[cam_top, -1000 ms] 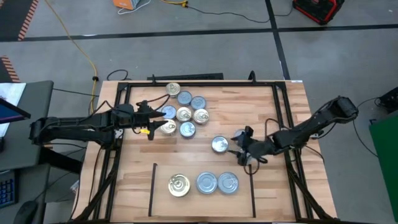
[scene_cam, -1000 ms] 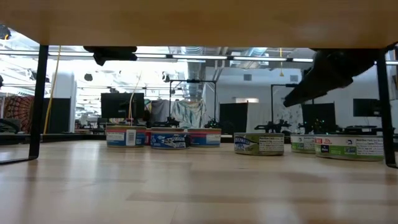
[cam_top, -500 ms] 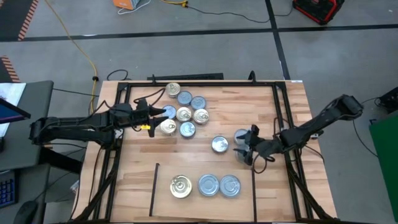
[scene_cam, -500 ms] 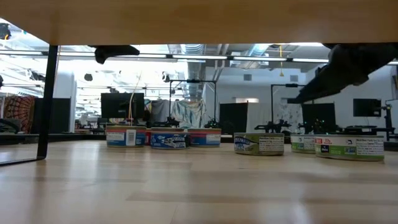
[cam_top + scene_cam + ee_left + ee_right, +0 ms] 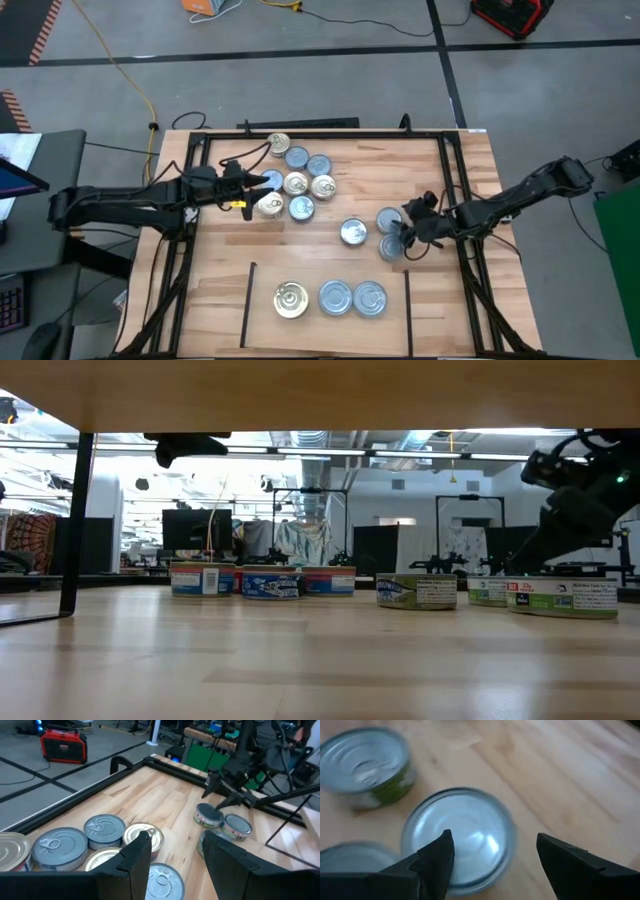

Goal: Stack canned seafood by type on shelf
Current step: Put the top green and white tuna can on the top of the green and white tuna can on the shelf

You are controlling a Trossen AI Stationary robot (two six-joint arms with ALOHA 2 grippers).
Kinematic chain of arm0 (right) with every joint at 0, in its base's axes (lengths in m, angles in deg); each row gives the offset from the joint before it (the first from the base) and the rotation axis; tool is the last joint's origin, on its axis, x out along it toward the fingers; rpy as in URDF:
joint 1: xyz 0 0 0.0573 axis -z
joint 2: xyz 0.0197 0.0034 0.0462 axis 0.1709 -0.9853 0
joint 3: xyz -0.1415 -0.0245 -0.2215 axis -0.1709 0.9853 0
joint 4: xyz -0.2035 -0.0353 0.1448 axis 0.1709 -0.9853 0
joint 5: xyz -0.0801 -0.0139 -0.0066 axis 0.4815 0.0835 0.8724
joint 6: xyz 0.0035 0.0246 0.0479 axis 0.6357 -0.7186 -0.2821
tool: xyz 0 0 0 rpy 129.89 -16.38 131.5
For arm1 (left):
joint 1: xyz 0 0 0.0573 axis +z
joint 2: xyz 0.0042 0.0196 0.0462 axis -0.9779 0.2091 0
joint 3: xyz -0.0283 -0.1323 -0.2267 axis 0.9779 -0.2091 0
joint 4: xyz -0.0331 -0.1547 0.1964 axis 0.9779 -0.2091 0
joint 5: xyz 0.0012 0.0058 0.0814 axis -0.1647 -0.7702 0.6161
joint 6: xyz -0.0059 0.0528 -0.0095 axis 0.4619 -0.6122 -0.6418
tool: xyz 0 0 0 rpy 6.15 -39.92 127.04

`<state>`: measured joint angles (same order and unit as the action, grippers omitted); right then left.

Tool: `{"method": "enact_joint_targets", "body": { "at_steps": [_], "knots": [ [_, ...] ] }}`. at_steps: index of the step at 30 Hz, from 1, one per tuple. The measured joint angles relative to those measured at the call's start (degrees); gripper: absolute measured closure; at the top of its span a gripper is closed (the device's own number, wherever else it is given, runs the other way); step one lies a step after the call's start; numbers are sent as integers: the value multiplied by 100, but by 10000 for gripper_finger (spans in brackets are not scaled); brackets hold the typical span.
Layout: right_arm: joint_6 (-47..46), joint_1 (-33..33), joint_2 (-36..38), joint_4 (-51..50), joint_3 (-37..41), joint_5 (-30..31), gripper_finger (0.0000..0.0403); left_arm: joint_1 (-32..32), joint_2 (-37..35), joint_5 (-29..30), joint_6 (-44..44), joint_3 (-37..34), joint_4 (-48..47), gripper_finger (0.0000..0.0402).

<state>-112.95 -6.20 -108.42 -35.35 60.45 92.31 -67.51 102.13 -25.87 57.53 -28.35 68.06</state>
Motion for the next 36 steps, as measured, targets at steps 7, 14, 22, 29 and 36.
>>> {"method": "enact_joint_targets", "body": {
  "at_steps": [7,14,22,29,36],
  "knots": [
    [-353,513,168,-33,92,298,97,0,323,15,-280,0,268,233],
    [-361,1008,149,-215,92,32,97,0,259,15,-452,0,283,233],
    [-230,1446,-33,-281,81,-323,97,0,235,13,-699,0,274,233],
    [386,2564,-523,102,-30,-8,97,1,235,48,-1177,0,583,233],
    [1707,2848,-308,200,-725,-1591,97,2,180,-7,-1798,0,743,233]
  ]
}}
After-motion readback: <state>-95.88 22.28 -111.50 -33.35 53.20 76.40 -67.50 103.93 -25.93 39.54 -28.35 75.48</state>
